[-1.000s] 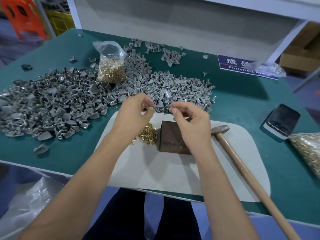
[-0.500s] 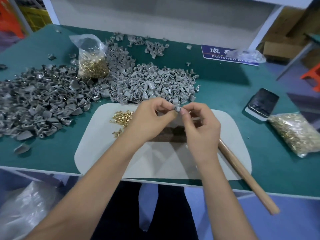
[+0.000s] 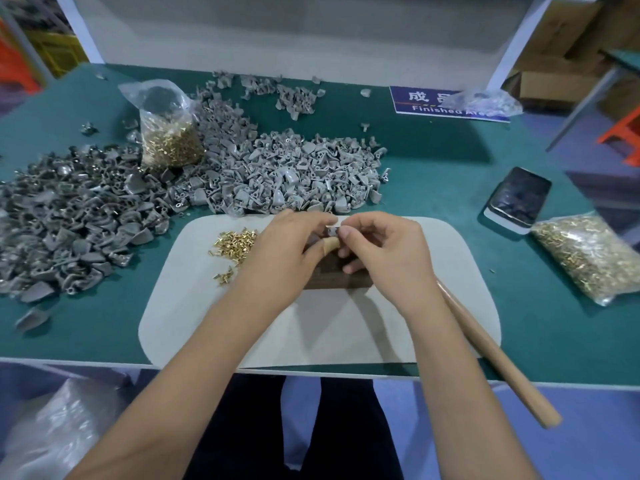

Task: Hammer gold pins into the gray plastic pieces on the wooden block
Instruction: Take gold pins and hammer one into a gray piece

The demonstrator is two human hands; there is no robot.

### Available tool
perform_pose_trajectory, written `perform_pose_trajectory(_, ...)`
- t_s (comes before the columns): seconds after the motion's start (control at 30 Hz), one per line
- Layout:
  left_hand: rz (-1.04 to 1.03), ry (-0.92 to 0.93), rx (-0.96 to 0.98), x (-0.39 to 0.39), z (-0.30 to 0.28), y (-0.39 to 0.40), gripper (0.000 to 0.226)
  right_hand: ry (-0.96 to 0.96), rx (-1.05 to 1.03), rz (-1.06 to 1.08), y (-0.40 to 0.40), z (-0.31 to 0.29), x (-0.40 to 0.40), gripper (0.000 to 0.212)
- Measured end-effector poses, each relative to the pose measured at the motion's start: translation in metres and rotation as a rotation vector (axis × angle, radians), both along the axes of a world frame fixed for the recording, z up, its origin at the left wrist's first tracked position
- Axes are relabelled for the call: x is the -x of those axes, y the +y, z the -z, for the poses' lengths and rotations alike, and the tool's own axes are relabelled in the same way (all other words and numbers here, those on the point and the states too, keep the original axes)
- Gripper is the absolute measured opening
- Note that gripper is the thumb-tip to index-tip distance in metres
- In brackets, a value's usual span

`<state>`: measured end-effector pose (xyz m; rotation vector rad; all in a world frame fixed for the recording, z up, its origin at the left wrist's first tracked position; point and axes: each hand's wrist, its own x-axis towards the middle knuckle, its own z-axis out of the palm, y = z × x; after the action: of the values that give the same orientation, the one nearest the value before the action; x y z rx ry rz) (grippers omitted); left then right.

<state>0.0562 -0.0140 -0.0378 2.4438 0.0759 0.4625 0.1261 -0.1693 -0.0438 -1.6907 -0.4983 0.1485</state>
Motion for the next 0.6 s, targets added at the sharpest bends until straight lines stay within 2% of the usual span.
perform_pose_trajectory(0.07,-0.057,-0.029,0.117,0.004,0.003,-0.002,0.02,-0.011,0.053,0.033,-0.004,-0.002,-0.001,0.01)
perform_pose_trajectory(0.1,-0.067,-0.038,0.109,0.005,0.005,-0.003,0.018,-0.046,0.07,0.063,-0.006,-0.003,-0.002,0.009)
perform_pose_trajectory(0.2,-0.056,-0.102,-0.07,0.005,0.007,-0.001,0.02,-0.12,0.098,0.129,-0.012,-0.003,-0.003,0.012)
perform_pose_trajectory(0.37,-0.1,-0.061,-0.275,0.01,0.003,-0.001,0.02,-0.15,0.159,0.09,-0.015,0.001,0.001,0.02)
perform_pose_trajectory(0.47,-0.121,-0.052,-0.256,0.01,-0.001,0.001,0.022,-0.256,0.206,0.08,-0.011,0.003,0.001,0.021)
perform_pose_trajectory(0.6,-0.129,-0.006,-0.162,0.008,-0.003,0.004,0.011,-0.372,0.324,0.088,-0.005,0.005,0.0,0.02)
